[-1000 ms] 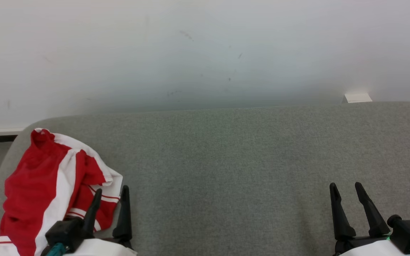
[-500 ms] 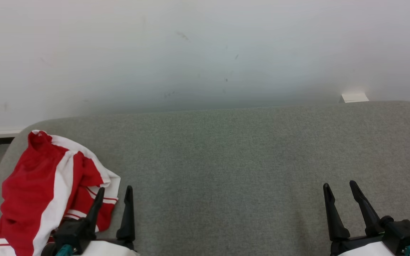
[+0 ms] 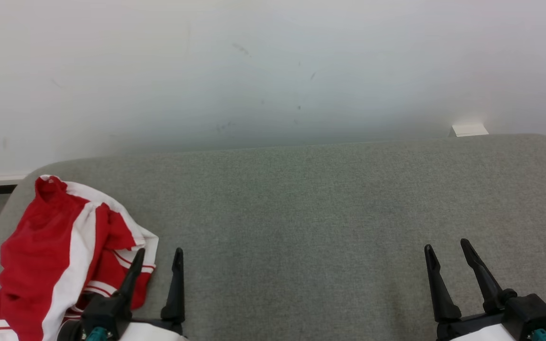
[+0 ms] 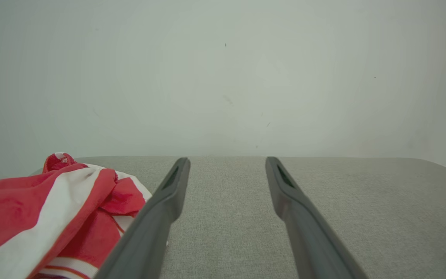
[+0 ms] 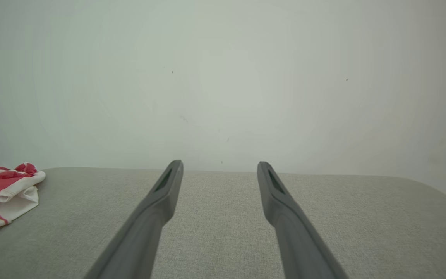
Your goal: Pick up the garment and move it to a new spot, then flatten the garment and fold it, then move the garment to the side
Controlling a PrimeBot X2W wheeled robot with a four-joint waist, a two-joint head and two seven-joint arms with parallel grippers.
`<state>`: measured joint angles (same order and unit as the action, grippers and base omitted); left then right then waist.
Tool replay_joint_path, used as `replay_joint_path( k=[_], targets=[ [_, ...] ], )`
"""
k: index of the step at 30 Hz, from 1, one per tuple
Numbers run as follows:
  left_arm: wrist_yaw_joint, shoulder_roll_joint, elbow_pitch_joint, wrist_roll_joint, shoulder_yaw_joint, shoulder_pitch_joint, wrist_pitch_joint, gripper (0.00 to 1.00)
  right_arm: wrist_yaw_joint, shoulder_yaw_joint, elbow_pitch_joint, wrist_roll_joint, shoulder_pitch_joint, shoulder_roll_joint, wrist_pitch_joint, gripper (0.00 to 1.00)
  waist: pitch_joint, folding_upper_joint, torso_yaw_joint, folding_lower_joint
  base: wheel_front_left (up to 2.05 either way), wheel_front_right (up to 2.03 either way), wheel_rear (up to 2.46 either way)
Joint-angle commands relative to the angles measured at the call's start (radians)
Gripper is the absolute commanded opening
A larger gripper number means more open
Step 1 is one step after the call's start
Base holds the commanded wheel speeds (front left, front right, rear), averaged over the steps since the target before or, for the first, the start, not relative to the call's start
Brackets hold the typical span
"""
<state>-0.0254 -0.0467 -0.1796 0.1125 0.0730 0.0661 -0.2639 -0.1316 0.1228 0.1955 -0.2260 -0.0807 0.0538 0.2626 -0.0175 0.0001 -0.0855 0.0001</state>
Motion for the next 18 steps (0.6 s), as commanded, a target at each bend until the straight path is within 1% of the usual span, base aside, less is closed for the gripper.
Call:
replay_joint_path(
  k=[1, 8, 18],
  targets=[
    [0.002, -0.007, -0.001, -0.015, -0.001, 0.006, -0.001, 1.0, 0.002, -0.001, 0.0, 0.006, -0.011, -0.001, 0.003, 1.0, 0.0, -0.0001, 0.0, -0.0001, 0.0, 0.0, 0.0],
    [0.004, -0.007, -0.009, 0.007, 0.0, 0.005, -0.001, 1.0, 0.002, -0.001, 0.008, -0.014, -0.011, -0.002, 0.003, 1.0, -0.002, -0.0001, 0.0, -0.0001, 0.0, 0.0, 0.0],
    [0.004, -0.007, -0.016, 0.013, 0.0, 0.009, -0.001, 1.0, 0.002, 0.002, 0.017, -0.022, -0.016, -0.003, 0.003, 1.0, -0.006, -0.0001, 0.002, -0.0001, 0.0, 0.0, 0.0]
  ],
)
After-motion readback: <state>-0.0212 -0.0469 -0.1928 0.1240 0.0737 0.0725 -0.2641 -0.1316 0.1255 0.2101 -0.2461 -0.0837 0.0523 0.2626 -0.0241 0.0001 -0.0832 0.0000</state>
